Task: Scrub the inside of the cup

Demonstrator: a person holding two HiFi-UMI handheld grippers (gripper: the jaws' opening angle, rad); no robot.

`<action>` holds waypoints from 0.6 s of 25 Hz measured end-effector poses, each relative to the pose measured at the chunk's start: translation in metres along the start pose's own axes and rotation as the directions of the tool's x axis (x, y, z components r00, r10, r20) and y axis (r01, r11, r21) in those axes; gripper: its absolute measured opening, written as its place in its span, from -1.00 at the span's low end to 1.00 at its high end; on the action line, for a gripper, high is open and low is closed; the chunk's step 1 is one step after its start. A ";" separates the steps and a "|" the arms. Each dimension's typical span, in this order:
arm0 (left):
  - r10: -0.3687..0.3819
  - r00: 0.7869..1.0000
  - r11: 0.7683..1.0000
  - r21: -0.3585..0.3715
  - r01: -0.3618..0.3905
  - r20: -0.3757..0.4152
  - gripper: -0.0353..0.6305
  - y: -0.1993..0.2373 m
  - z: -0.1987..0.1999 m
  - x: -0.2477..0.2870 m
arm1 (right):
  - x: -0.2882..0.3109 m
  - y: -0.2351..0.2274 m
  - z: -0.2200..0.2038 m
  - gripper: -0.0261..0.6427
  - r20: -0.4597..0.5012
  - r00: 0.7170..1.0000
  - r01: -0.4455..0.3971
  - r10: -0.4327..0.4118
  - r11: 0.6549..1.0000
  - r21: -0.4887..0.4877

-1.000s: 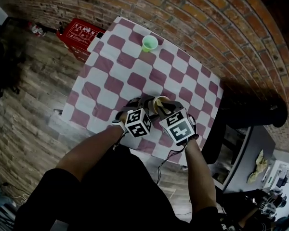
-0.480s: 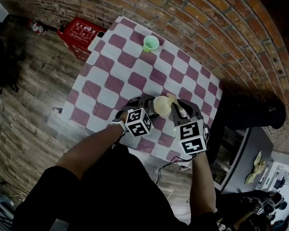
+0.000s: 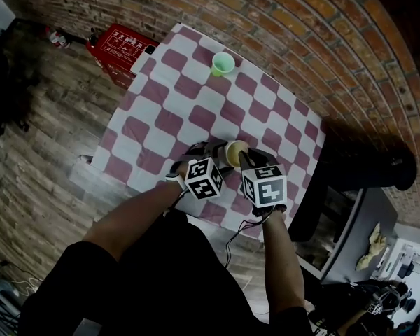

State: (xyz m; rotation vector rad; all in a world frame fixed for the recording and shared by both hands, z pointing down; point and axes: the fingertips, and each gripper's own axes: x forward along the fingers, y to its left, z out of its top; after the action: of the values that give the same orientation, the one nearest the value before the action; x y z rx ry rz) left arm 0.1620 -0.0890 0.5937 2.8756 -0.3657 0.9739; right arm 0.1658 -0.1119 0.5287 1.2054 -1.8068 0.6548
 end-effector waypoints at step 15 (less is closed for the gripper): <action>-0.002 1.000 1.000 -0.002 0.002 0.004 0.10 0.000 -0.001 0.000 | -0.064 -0.028 0.022 -0.71 0.086 0.991 0.103 -0.106 0.994 0.041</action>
State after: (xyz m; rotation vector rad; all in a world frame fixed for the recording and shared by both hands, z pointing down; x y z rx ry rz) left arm 0.1616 -0.0886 0.5947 2.8758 -0.3639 0.9669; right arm 0.1948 -0.1103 0.4612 1.3623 -1.7968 0.5852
